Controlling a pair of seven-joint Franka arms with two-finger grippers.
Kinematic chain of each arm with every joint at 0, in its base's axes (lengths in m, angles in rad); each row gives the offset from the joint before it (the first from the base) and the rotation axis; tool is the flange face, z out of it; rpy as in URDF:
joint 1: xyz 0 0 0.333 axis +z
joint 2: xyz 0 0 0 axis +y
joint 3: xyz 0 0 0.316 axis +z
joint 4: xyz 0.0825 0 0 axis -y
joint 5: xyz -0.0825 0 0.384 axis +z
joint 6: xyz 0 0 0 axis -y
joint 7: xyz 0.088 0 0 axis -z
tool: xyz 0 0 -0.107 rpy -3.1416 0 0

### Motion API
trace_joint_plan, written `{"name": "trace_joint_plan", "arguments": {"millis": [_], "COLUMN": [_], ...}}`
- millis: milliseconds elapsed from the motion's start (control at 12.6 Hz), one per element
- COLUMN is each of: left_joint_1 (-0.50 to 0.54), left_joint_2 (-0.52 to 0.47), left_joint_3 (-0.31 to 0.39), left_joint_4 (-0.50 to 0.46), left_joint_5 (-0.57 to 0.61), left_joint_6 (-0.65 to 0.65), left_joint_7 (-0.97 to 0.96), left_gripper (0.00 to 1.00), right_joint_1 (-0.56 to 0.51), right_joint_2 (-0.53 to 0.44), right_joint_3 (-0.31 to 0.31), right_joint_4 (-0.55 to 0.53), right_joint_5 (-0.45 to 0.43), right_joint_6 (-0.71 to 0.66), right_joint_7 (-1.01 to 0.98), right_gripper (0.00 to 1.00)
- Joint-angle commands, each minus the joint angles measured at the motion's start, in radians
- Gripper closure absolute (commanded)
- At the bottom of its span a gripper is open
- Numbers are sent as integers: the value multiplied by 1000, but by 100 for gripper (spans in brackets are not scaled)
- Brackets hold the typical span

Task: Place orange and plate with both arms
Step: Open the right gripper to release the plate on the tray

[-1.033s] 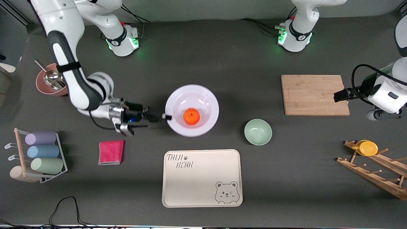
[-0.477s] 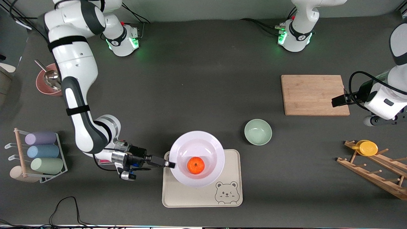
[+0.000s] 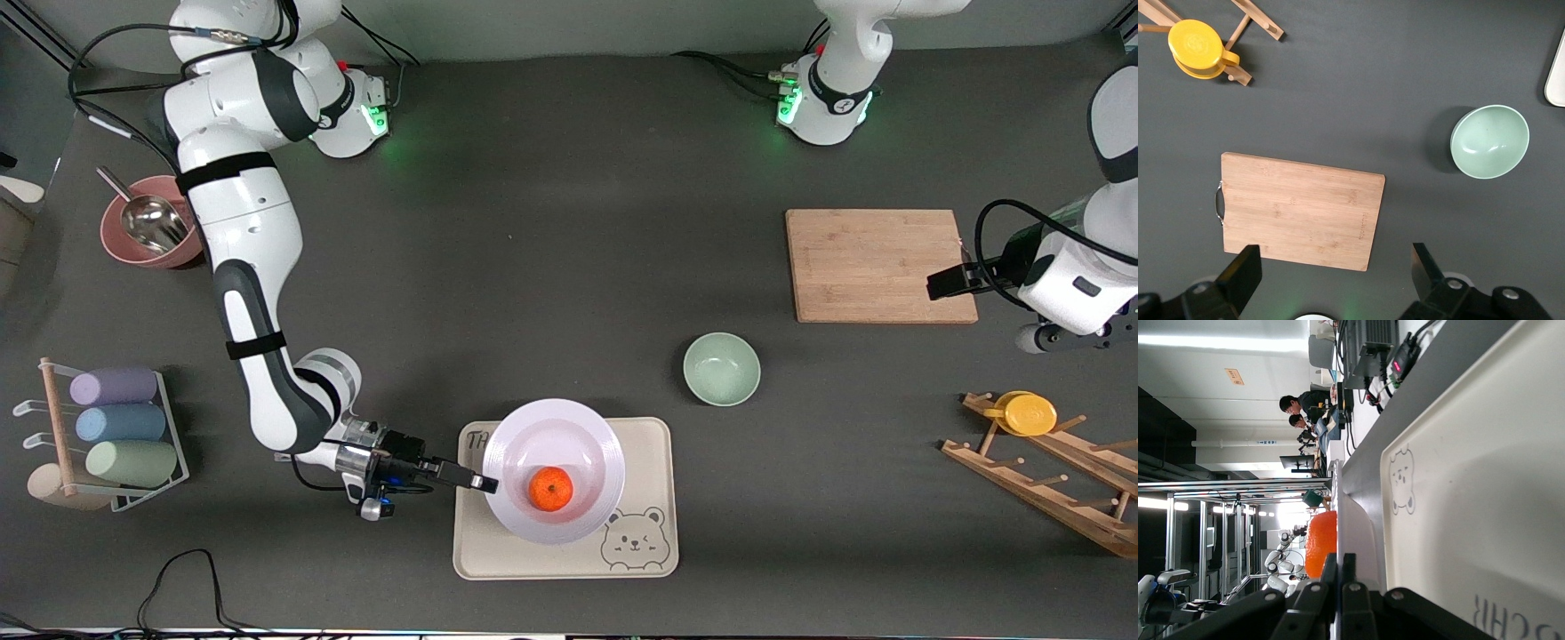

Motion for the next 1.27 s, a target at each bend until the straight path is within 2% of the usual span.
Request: {"name": "trace_joint_plan", "arguments": {"millis": [0, 318, 794, 874, 953, 1033, 1112, 1192], "left_joint_1": [6, 6, 4, 3, 3, 4, 4, 4], "left_joint_2": [3, 3, 3, 3, 3, 3, 3, 2], "left_joint_3": [-5, -5, -5, -5, -5, -5, -5, -5], "left_joint_4": [7, 4, 3, 3, 3, 3, 3, 3], "left_joint_5": [-3, -5, -5, -5, -5, -5, -5, -5], "left_joint_6": [-14, -19, -19, -21, -22, -24, -25, -25], "left_joint_7": [-12, -12, -13, -13, -13, -13, -13, -13], "left_gripper": [0, 0, 0, 0, 0, 0, 0, 0], "right_joint_1": [8, 8, 14, 15, 15, 15, 17, 17], "right_joint_2": [47, 98, 126, 126, 124, 120, 113, 107], "right_joint_3": [-1, 0, 2, 2, 0, -4, -7, -7], "right_joint_4": [53, 65, 81, 79, 78, 73, 68, 68], "right_joint_5": [-9, -9, -10, -12, -16, -22, -30, -67], "right_joint_6": [23, 79, 81, 81, 84, 92, 95, 98], "right_joint_7": [-16, -82, -138, -134, -131, -128, -122, -116], "right_gripper": [100, 100, 100, 96, 67, 47, 35, 27]}}
